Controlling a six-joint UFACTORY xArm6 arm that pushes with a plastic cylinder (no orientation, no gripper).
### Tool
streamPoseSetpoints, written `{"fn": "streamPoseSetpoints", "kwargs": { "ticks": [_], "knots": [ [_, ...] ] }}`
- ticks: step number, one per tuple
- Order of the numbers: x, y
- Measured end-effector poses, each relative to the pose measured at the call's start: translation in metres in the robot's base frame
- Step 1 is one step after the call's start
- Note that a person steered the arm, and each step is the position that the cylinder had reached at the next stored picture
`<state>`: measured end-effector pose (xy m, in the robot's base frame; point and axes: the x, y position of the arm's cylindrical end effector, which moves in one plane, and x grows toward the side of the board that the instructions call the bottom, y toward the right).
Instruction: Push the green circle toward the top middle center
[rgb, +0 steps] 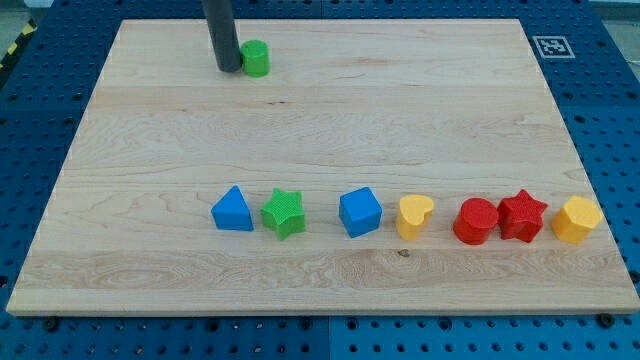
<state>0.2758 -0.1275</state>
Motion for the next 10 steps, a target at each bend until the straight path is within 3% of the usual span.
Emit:
{"fn": "streamPoseSetpoints", "kwargs": {
  "ticks": [1, 3, 5, 7, 8, 10],
  "knots": [
    [-0.025, 0.0],
    [-0.004, -0.009],
    [0.015, 0.056],
    [0.061, 0.111],
    [0.061, 0.147],
    [0.035, 0.144]
  ]
}}
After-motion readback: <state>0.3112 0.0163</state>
